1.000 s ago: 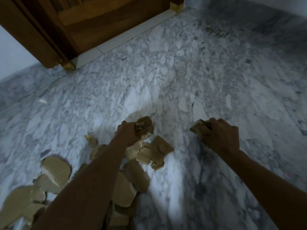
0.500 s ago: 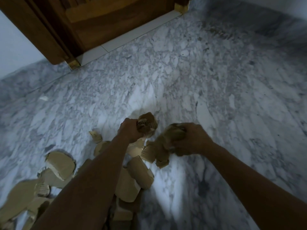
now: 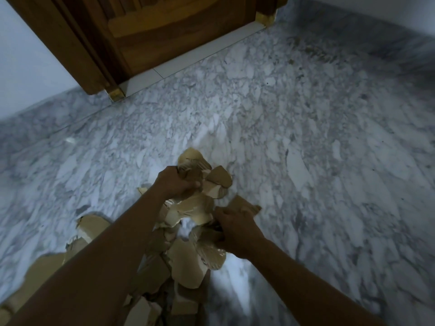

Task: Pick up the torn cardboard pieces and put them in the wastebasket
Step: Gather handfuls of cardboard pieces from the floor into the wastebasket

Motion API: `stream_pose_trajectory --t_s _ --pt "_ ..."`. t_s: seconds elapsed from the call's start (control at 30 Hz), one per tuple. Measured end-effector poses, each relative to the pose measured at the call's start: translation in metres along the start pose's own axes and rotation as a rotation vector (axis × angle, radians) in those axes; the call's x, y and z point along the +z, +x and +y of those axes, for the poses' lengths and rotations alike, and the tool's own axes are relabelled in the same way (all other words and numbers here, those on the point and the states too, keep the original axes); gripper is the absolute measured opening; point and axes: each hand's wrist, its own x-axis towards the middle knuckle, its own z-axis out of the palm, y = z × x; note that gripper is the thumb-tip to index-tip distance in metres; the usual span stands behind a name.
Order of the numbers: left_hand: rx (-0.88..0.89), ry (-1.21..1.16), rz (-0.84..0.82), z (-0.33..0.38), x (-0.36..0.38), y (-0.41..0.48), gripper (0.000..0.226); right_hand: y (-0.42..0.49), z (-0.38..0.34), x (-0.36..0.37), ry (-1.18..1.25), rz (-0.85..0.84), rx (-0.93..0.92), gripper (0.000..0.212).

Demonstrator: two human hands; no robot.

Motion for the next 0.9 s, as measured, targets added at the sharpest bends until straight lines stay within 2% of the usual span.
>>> stream_pose_trajectory --t_s 0.1,0.2,0.3,0.4,0.47,0.57,0.67,0.73,0.83,0.9 --pt "0.094 0.085 -0.115 0.022 0.014 0.007 0.053 -0.009 0.021 -0.036 0.265 -0.011 0.103 0.06" --pt "0.154 0.185 -0.193 0.046 0.036 0.018 0.05 -0.02 0.069 -0.078 0.205 0.046 0.266 0.053" --pt "0.179 0.318 -0.097 0.05 0.061 0.029 0.044 -0.033 0.12 -0.078 -0.04 0.083 0.395 0.041" --pt "0.197 0.393 0.048 0.046 0.073 0.025 0.048 -0.044 0.147 -0.047 0.014 0.128 0.574 0.034" --pt "0.229 0.402 0.051 0.044 0.074 0.021 0.048 -0.045 0.149 -0.037 0.048 0.154 0.643 0.031" --pt "0.257 0.341 0.065 0.041 0.072 0.016 0.046 -0.044 0.144 -0.039 -0.083 0.163 0.654 0.026" --pt "0.265 0.038 0.063 0.047 0.065 0.001 0.062 -0.048 0.143 -0.044 -0.205 0.151 0.619 0.042" --pt "0.278 -0.071 0.013 0.054 0.055 -0.011 0.062 -0.052 0.145 -0.048 -0.1 0.129 0.57 0.051" --pt "0.328 -0.067 -0.145 0.057 0.041 -0.029 0.066 -0.057 0.143 -0.053 0.054 0.083 0.547 0.049" --pt "0.375 0.094 -0.274 0.051 0.044 -0.041 0.079 -0.059 0.139 -0.053 0.054 0.075 0.554 0.05"
